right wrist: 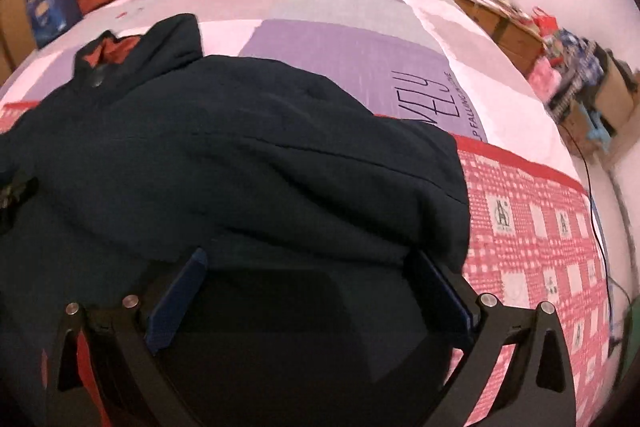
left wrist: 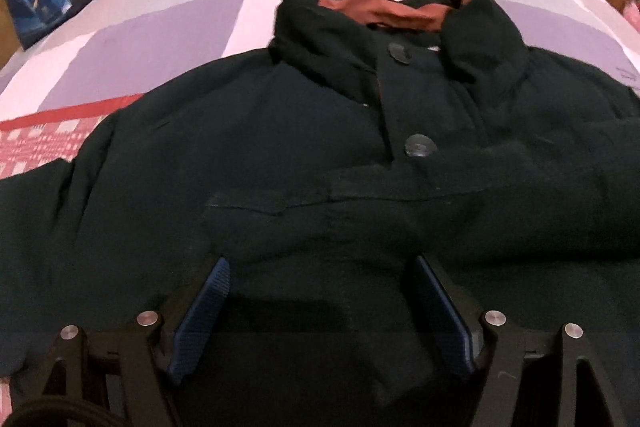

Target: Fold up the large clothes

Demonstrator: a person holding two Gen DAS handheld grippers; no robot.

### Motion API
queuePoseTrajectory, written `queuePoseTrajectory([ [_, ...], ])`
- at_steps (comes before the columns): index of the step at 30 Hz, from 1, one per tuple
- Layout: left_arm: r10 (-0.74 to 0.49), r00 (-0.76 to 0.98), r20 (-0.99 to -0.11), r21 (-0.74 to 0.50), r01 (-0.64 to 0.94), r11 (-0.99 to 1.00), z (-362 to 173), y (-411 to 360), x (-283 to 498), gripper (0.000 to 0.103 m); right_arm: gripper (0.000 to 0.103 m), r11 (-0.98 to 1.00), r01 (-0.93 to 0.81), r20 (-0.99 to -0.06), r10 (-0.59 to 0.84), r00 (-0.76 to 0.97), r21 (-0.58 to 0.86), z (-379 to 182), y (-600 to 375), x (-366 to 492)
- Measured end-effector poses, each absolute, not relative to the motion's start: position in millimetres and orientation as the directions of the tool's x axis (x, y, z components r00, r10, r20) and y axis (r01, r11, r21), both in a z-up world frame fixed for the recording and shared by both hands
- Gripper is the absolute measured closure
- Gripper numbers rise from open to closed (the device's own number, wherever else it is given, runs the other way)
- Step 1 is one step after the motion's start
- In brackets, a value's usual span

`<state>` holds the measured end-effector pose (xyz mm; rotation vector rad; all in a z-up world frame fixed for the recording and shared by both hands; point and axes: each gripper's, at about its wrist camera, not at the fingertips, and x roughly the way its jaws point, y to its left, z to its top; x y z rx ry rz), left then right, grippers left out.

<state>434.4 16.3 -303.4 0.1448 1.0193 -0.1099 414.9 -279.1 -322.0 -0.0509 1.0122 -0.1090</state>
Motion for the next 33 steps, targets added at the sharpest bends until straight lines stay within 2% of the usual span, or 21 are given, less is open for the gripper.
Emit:
queuePoseTrajectory([
  [4,-0.015,0.511,-0.859,0.068,0.144,0.987,-299.4,24.1,433.9,0.026,0.004,0.994,0.073,-0.845,-0.106,0.525,-0.079,-317.6,-289.7,407.1],
  [5,-0.002,0.510,-0.860,0.079,0.137,0.987,-297.5,27.8,432.8,0.026,0.009,0.994,0.081,-0.844,-0.102,0.526,-0.070,-311.7,-291.2,403.8],
  [8,0.074,0.534,-0.842,0.101,0.022,0.995,-287.8,52.0,434.9,0.024,0.011,0.991,0.106,-0.797,-0.125,0.591,-0.077,-279.9,-291.5,389.9],
  [11,0.107,0.485,-0.868,0.103,-0.036,0.994,-303.5,77.8,437.3,0.014,0.011,0.979,0.191,-0.730,-0.184,0.658,-0.074,-258.9,-303.3,386.3],
  [13,0.115,0.484,-0.867,0.132,0.003,0.991,-310.0,76.5,434.1,0.012,0.010,0.970,0.203,-0.823,-0.222,0.524,-0.133,-294.2,-312.5,399.3],
  [14,0.132,0.498,-0.857,0.161,0.015,0.987,-308.4,72.0,432.0,0.012,0.010,0.979,0.172,-0.884,-0.171,0.435,-0.105,-319.7,-317.4,403.7],
  [15,0.142,0.501,-0.854,0.178,0.024,0.984,-307.6,68.9,431.8,0.012,0.010,0.983,0.183,-0.906,-0.097,0.412,-0.022,-332.5,-325.6,401.0],
  [16,0.144,0.498,-0.855,0.180,0.025,0.983,-307.2,68.3,432.2,0.012,0.010,0.974,0.222,-0.900,-0.060,0.432,0.041,-333.9,-335.5,395.6],
  [18,0.137,0.501,-0.855,0.164,0.011,0.986,-299.4,71.2,432.9,0.013,0.010,0.966,0.252,-0.894,-0.058,0.445,0.062,-328.0,-341.6,390.2],
  [22,0.099,0.588,-0.802,0.150,0.039,0.988,-267.8,61.3,424.2,0.014,0.010,0.977,0.207,-0.844,-0.160,0.512,-0.060,-296.0,-321.6,384.3],
  [27,0.020,0.589,-0.808,0.127,0.141,0.982,-261.8,20.3,436.0,0.014,0.009,0.988,0.142,-0.771,-0.140,0.621,-0.065,-261.8,-290.0,395.5],
  [30,0.130,0.472,-0.872,0.210,0.121,0.970,-301.9,20.7,453.6,0.012,0.006,0.986,0.148,-0.834,-0.145,0.533,-0.076,-279.6,-274.1,428.3],
  [32,0.055,0.410,-0.911,0.093,0.073,0.993,-318.5,47.3,455.6,0.000,0.002,0.977,0.123,-0.870,-0.209,0.446,-0.172,-306.2,-274.6,440.3],
  [33,0.030,0.393,-0.919,0.044,0.026,0.999,-320.7,60.7,455.9,0.000,0.002,0.986,0.119,-0.886,-0.160,0.436,-0.119,-314.0,-286.9,441.8],
])
